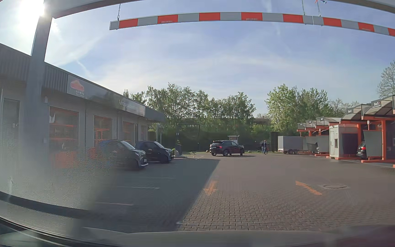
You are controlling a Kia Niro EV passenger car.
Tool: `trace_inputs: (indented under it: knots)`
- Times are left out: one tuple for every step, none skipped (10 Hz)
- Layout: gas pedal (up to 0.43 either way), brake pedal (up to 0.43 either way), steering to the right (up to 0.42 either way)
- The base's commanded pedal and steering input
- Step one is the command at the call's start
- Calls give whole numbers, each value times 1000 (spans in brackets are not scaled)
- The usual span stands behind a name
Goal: Follow the waypoints while adhering to traffic rules and regulations
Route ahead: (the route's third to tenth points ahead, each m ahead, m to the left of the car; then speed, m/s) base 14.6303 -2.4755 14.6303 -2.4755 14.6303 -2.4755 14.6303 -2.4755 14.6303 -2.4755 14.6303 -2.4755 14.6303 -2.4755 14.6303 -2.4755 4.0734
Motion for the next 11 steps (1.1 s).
trace_inputs:
  knots:
    - [228, 0, 15]
    - [228, 0, 15]
    - [209, 0, 15]
    - [189, 0, 15]
    - [157, 0, 15]
    - [118, 0, 17]
    - [98, 0, 25]
    - [87, 0, 39]
    - [28, 0, 49]
    - [0, 0, 50]
    - [0, 0, 54]
